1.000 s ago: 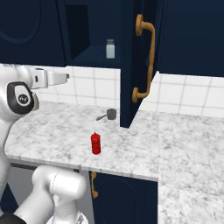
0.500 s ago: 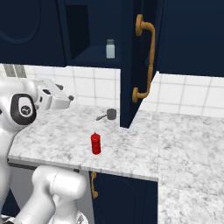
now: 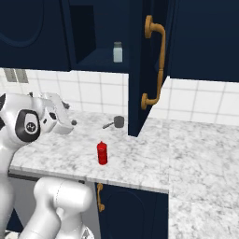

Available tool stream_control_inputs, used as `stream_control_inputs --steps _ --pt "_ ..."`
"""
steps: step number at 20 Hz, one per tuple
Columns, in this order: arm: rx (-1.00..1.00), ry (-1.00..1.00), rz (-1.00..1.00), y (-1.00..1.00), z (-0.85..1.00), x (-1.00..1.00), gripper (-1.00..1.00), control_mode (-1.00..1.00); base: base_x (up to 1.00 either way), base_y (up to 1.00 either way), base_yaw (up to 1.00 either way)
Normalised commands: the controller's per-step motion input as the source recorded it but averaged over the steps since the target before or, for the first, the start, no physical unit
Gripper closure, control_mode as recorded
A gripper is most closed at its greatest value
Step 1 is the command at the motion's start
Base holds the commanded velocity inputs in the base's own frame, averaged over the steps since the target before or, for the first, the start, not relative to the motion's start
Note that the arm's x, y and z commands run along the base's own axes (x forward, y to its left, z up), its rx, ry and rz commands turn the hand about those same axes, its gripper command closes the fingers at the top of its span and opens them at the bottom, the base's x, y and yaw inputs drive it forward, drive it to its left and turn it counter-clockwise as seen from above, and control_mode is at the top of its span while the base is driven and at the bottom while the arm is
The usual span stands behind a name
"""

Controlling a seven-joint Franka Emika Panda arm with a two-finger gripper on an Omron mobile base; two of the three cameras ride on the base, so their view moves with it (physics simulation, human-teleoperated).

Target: Put the shaker and condiment bottle from the counter next to their counterparts in the cabinet.

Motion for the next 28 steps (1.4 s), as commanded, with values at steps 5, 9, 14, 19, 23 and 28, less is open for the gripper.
stream_control_inputs --steps 5,9,14,19,23,28 --pt "0.09 0.1 -0.12 -0.05 -0.82 0.0 -1.0 -1.0 0.0 0.0 0.0" --pt "-0.16 0.18 -0.12 -0.22 -0.63 0.0 -1.0 -1.0 0.0 0.0 0.0" --pt "-0.09 0.09 -0.17 -0.13 -0.36 0.08 -1.0 -1.0 0.0 0.0 0.0" --pt "0.0 0.0 -0.16 0.0 -0.12 0.15 -1.0 -1.0 0.0 0.0 0.0" --pt "0.0 0.02 -0.09 -0.03 -0.26 0.09 -1.0 -1.0 0.0 0.0 0.0" --pt "-0.04 0.06 -0.14 -0.12 -0.49 0.13 -1.0 -1.0 0.0 0.0 0.0"
